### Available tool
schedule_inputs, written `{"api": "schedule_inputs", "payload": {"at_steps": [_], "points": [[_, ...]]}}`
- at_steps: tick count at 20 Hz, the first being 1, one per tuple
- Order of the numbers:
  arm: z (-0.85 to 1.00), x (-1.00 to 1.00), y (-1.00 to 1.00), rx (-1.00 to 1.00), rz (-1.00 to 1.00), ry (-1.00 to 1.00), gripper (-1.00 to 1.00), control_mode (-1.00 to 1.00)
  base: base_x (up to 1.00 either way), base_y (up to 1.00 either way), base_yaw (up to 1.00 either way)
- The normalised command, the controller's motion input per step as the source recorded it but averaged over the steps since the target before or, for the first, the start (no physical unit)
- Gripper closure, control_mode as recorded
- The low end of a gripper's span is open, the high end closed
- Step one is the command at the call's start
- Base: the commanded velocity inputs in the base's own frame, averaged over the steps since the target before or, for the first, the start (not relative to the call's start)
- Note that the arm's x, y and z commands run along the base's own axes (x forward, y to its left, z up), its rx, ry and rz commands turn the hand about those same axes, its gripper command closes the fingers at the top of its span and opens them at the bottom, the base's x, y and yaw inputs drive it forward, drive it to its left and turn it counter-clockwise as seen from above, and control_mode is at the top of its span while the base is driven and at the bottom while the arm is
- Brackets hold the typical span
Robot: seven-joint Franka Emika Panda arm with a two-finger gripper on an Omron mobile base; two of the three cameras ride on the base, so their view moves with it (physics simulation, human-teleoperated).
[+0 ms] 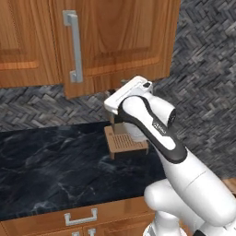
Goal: Close all open cabinet doors.
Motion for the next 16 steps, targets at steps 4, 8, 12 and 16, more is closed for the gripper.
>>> {"api": "schedule_inputs", "payload": {"at_steps": [4,8,12,16], "points": [[0.0,0.49,0.27,0.04,0.0,0.0,-1.0,-1.0,0.0,0.0,0.0],[0.0,0.25,0.24,0.0,-0.04,0.0,-1.0,-1.0,0.0,0.0,0.0],[0.0,0.04,0.22,0.0,-0.04,0.0,-1.0,-1.0,0.0,0.0,0.0],[0.11,0.01,0.23,0.0,-0.04,0.0,-1.0,-1.0,0.0,0.0,0.0]]}}
